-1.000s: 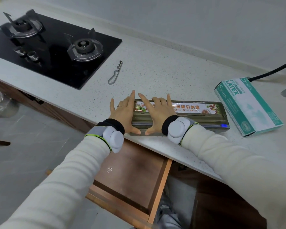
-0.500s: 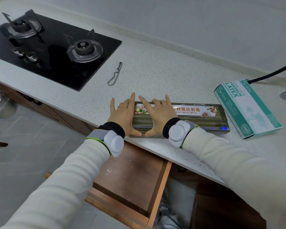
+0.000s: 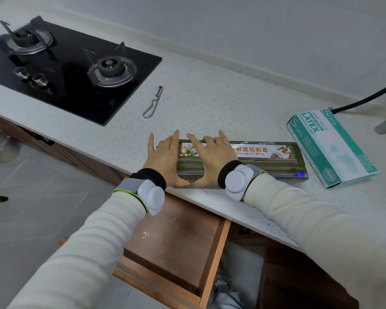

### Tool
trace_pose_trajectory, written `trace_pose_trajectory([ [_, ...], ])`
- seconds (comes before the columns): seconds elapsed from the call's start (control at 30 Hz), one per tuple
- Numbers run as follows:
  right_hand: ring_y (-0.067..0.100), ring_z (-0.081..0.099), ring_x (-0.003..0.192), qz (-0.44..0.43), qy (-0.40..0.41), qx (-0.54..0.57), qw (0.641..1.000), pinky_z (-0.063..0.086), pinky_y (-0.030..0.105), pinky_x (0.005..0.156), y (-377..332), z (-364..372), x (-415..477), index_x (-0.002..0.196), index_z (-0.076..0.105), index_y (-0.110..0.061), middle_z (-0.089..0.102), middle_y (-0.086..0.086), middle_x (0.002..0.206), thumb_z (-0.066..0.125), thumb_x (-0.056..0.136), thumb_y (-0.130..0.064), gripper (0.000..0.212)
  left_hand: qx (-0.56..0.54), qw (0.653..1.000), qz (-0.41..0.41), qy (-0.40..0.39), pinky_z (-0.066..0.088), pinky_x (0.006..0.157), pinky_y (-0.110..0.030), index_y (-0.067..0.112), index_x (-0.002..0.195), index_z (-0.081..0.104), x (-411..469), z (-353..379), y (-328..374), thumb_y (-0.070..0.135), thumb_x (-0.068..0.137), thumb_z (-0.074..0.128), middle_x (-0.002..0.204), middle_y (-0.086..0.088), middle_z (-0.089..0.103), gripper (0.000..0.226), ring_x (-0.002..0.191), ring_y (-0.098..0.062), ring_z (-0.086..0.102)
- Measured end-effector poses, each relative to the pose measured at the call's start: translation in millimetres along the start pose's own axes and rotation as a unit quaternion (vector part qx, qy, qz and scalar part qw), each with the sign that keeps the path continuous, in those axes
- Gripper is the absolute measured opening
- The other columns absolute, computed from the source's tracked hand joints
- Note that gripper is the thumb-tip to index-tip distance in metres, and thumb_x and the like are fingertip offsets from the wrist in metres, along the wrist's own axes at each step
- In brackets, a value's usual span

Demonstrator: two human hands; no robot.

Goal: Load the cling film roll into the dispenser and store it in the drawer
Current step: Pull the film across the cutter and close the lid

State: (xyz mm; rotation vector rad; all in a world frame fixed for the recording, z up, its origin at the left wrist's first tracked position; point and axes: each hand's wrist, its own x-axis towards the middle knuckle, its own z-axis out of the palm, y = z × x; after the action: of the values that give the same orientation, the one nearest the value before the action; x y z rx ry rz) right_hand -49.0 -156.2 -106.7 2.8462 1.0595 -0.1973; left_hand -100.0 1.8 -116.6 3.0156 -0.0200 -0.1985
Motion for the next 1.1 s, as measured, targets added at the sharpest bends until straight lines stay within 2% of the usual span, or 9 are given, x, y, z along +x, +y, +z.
trace_pose_trajectory([
  [0.23,0.034,0.050,0.119,-0.005,0.014,-0.011,1.000,0.007,0.049,0.117,1,1,1,0.150,0.000,-0.024,0.048,0.016,0.133,0.069,0.057,-0.067,0.123,0.019,1.000,0.002,-0.002,-0.015,0.112,-0.055,0.004,0.148,-0.002,2,0,-1,0.064,0.052,0.074,0.150,-0.010,0.030,0.137,0.140,-0.022,0.029],
  [0.47,0.035,0.047,0.123,-0.007,0.010,-0.013,1.000,0.008,0.049,0.116,2,1,1,0.149,-0.010,-0.029,0.045,0.019,0.135,0.070,0.054,-0.070,0.130,-0.002,1.000,-0.001,0.010,-0.015,0.111,-0.057,0.007,0.147,-0.015,0,1,-3,0.067,0.048,0.076,0.142,-0.011,0.041,0.147,0.135,-0.024,0.038],
  [0.73,0.035,0.040,0.128,0.024,0.006,0.021,0.999,0.010,0.052,0.116,12,1,16,0.147,-0.014,-0.034,0.041,0.017,0.139,0.070,0.050,-0.074,0.135,-0.037,0.999,-0.003,-0.005,-0.013,0.111,-0.060,0.013,0.146,-0.020,21,-3,-7,0.063,0.048,0.079,0.148,-0.006,0.037,0.148,0.139,-0.018,0.032],
  [0.87,0.036,0.033,0.136,0.034,-0.008,0.043,0.998,0.004,0.057,0.115,21,-3,25,0.147,-0.017,-0.032,0.032,0.019,0.148,0.069,0.046,-0.078,0.140,-0.055,0.998,-0.007,-0.016,-0.013,0.112,-0.060,0.015,0.146,-0.020,38,-5,-11,0.061,0.047,0.081,0.151,-0.006,0.033,0.149,0.143,-0.017,0.025],
  [1.0,0.034,0.015,0.145,0.036,-0.013,0.111,0.993,-0.005,0.058,0.114,41,-5,22,0.146,-0.020,-0.033,0.015,0.020,0.156,0.062,0.047,-0.083,0.138,-0.118,0.993,-0.006,-0.028,-0.012,0.113,-0.056,0.018,0.149,-0.009,43,-5,-15,0.071,0.049,0.074,0.156,-0.004,0.022,0.140,0.145,-0.019,0.019],
  [1.1,0.031,0.013,0.146,0.052,0.020,0.153,0.987,-0.006,0.056,0.115,61,-9,17,0.148,-0.011,-0.029,0.018,0.011,0.157,0.059,0.053,-0.082,0.129,-0.198,0.980,-0.023,0.014,0.003,0.118,-0.051,0.016,0.148,0.018,44,-13,-12,0.075,0.062,0.056,0.155,-0.004,0.023,0.111,0.143,-0.021,0.021],
])
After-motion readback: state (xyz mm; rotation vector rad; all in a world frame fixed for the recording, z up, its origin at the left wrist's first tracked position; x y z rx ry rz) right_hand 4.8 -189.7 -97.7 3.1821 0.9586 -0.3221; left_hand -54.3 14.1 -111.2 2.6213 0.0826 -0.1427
